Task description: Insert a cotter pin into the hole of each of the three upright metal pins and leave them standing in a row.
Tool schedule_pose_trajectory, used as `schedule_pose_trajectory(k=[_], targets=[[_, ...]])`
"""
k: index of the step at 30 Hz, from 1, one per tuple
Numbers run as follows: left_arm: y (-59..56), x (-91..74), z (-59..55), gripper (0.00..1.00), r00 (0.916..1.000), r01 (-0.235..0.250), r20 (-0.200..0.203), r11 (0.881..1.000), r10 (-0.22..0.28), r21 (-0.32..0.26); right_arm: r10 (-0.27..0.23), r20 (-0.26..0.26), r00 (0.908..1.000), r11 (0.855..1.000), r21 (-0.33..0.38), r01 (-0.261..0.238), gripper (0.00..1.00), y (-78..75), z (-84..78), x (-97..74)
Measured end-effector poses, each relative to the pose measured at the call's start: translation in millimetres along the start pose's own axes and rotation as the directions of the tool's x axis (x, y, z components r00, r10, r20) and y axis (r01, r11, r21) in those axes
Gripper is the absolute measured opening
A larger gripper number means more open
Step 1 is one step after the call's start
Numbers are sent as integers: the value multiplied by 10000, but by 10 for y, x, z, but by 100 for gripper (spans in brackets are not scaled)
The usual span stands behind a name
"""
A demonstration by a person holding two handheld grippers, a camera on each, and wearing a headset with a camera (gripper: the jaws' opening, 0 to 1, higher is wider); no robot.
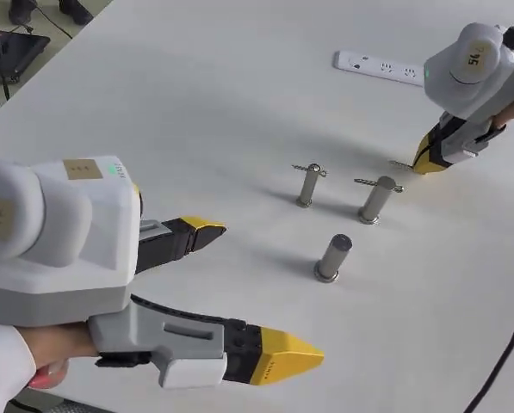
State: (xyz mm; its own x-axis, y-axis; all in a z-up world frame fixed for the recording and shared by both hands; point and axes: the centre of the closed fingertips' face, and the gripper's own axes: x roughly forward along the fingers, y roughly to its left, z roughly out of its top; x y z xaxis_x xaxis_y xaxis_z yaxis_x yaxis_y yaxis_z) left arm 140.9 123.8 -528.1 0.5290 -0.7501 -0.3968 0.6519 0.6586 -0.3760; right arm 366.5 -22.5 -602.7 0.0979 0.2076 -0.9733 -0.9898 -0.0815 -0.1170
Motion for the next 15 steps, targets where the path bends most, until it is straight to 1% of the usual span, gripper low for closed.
schedule_pose_trajectory(k=[3,5,6,11,12,15], targets=[[-7,-13,18,96,10000,-30,5,10000,30,76,-122,61,9999,9997,-223,123,0,1,20,-61],[-22,-22,36,96,10000,-34,9,9998,34,180,-169,313,9994,9996,-219,175,0,24,63,-149],[-28,-26,44,96,10000,-33,26,9997,33,228,-195,570,9982,9996,-201,206,0,41,103,-199],[-62,-25,53,96,10000,32,-21,9994,-31,353,-508,909,9946,9974,-458,552,0,106,147,-397],[-76,-29,57,95,10000,56,-62,9990,-53,451,-568,968,9937,9967,-519,620,0,118,154,-425],[-93,-35,69,94,9999,105,-50,9987,-102,490,-742,1133,9908,9948,-609,814,0,184,153,-516]])
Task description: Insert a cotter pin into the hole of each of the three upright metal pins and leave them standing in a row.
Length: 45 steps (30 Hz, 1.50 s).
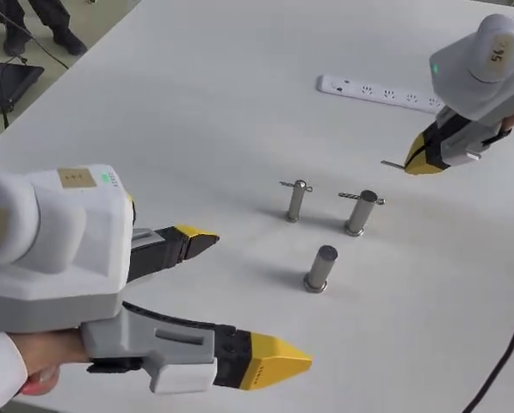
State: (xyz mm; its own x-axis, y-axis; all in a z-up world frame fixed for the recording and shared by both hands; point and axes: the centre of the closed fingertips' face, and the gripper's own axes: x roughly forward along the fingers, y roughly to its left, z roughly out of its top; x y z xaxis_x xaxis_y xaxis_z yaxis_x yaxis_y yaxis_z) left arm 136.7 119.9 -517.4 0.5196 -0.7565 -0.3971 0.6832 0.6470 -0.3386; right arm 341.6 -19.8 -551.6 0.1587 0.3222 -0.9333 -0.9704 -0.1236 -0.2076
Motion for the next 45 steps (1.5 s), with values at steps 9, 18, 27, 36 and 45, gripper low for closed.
schedule_pose_trajectory(k=[9,18,27,36,45], targets=[[93,-16,128,93,9990,-237,386,9997,238,-29,-514,972,9939,9985,-132,530,0,163,184,-249],[204,9,293,85,9986,-81,528,9995,97,-295,-1047,1833,9775,9923,-462,1149,0,369,501,-503],[196,135,457,77,9953,168,960,9967,-91,-800,-1537,2706,9504,9862,-176,1645,0,507,670,-668],[142,246,567,67,9934,552,1082,9848,-376,-1647,-2327,3008,9249,9708,151,2393,0,696,682,-913],[32,413,661,60,9931,791,1009,9755,-593,-2052,-2771,2941,9147,9568,-28,2907,0,908,712,-967]])
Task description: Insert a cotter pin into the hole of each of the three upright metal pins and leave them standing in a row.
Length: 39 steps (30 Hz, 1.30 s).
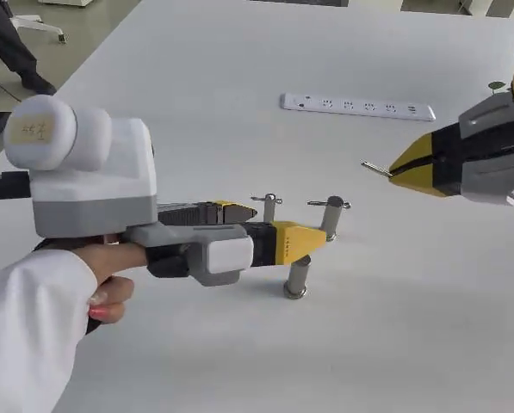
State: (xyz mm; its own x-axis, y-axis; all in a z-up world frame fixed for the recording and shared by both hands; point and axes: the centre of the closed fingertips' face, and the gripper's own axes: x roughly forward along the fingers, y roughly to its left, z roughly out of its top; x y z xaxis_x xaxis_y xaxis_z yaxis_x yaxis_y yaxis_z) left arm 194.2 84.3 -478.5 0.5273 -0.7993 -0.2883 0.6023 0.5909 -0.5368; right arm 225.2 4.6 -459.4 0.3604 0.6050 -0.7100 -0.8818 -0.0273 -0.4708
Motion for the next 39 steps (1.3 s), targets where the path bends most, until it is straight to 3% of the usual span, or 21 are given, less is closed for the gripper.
schedule_pose_trajectory(k=[2,7,21,28,39], targets=[[-12,41,17,59,10000,-18,68,9999,19,-155,-260,-182,9995,9987,-433,252,0,19,-11,1],[-66,105,49,53,9998,58,166,9994,-52,-352,-430,-237,9988,9971,-640,414,0,128,6,5],[-277,303,62,35,9985,527,-113,9982,-530,-282,-679,-129,9976,9971,-341,674,0,376,91,17],[-388,380,38,25,9956,861,-327,9955,-875,-407,-759,-81,9971,9967,-287,756,0,411,117,15],[-426,408,33,6,9938,1000,-384,9904,-1041,-955,-744,27,9972,9964,-395,745,0,429,164,26]])
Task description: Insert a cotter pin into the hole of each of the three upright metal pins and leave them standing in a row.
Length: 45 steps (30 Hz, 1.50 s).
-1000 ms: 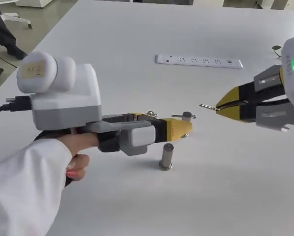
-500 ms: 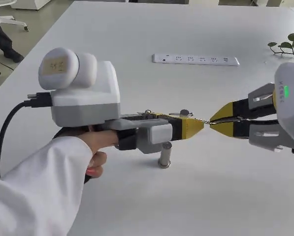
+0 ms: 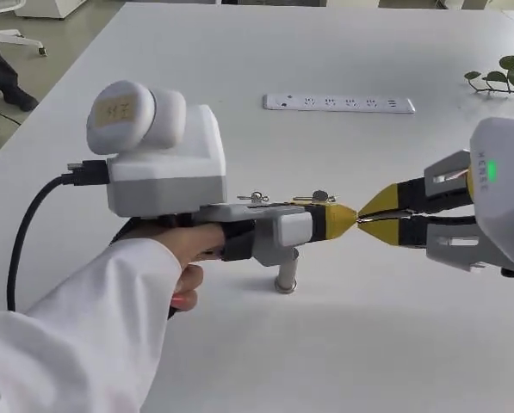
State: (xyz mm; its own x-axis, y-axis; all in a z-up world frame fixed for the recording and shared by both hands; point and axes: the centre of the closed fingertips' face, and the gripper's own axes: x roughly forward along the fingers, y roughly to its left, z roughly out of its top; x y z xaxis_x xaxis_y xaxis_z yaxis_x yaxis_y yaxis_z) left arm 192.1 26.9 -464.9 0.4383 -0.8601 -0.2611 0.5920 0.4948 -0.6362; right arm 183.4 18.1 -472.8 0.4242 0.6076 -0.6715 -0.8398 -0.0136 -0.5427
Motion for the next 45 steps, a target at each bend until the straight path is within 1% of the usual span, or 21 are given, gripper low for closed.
schedule_pose_trajectory(k=[3,7,13,18,20,27,31,34,41,45], targets=[[7,-2,-22,4,9999,-17,-134,10000,17,12,-10,28,10000,10000,-21,10,0,-3,15,1],[10,0,-20,1,9999,-18,-119,10000,17,-42,64,33,10000,9999,-88,-64,0,15,28,5],[6,-2,-39,1,9997,11,-235,9999,-13,-107,85,39,10000,9998,-154,-85,0,32,45,1],[0,-5,-43,1,9998,-4,-216,9992,-4,-408,114,38,9999,9998,-188,-113,0,37,48,-8],[-1,-6,-47,1,9997,-13,-246,9991,2,-435,147,58,9999,9998,-168,-146,0,44,52,-13],[-18,-17,-82,0,9987,-30,-502,9989,7,-457,237,55,9997,9994,-264,-235,0,68,62,-14],[-19,-14,-62,0,9993,-71,-367,9991,55,-423,156,49,9999,9996,-240,-154,0,52,62,-18],[-23,-11,-60,0,9994,-70,-351,9989,54,-454,143,60,9999,9997,-212,-142,0,55,58,-28],[-28,-8,-83,0,9991,-50,-427,9988,29,-488,233,133,9996,9995,-216,-230,0,80,56,-29],[-34,-17,-93,0,9990,3,-454,9988,-25,-485,333,217,9992,9994,-17,-333,0,91,64,-33]])
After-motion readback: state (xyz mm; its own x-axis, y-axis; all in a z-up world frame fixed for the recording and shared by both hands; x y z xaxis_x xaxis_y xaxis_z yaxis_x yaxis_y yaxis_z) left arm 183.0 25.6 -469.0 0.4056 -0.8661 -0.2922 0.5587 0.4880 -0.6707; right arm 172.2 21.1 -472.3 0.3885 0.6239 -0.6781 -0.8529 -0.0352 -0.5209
